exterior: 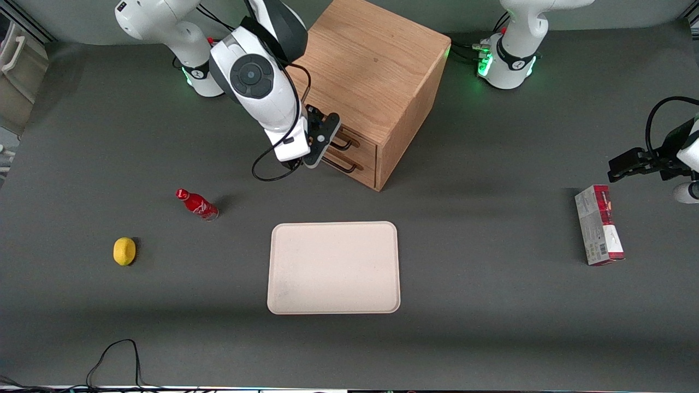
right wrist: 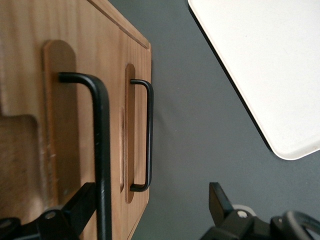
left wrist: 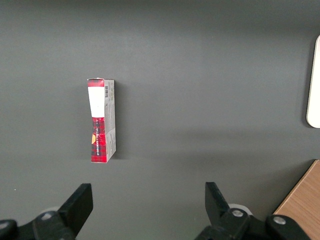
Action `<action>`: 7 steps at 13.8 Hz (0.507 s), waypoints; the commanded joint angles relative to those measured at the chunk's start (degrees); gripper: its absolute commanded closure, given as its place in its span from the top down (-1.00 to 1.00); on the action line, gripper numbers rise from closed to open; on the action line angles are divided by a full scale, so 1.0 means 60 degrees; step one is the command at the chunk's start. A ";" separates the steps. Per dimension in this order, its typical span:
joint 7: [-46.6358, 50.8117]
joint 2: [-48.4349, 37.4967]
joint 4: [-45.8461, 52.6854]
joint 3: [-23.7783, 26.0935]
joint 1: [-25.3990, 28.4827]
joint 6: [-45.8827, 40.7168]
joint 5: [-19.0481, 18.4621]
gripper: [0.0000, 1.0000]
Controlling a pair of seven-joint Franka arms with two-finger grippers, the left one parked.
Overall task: Open upper drawer
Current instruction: 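Pull the handle outward with the right gripper, sliding the drawer open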
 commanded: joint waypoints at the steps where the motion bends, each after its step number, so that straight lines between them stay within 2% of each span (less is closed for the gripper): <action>1: -0.0235 0.0199 -0.0079 -0.0049 0.0065 0.0361 0.0242 1.00; 7: -0.0118 0.0303 -0.0006 -0.0122 -0.0022 0.0391 0.0227 1.00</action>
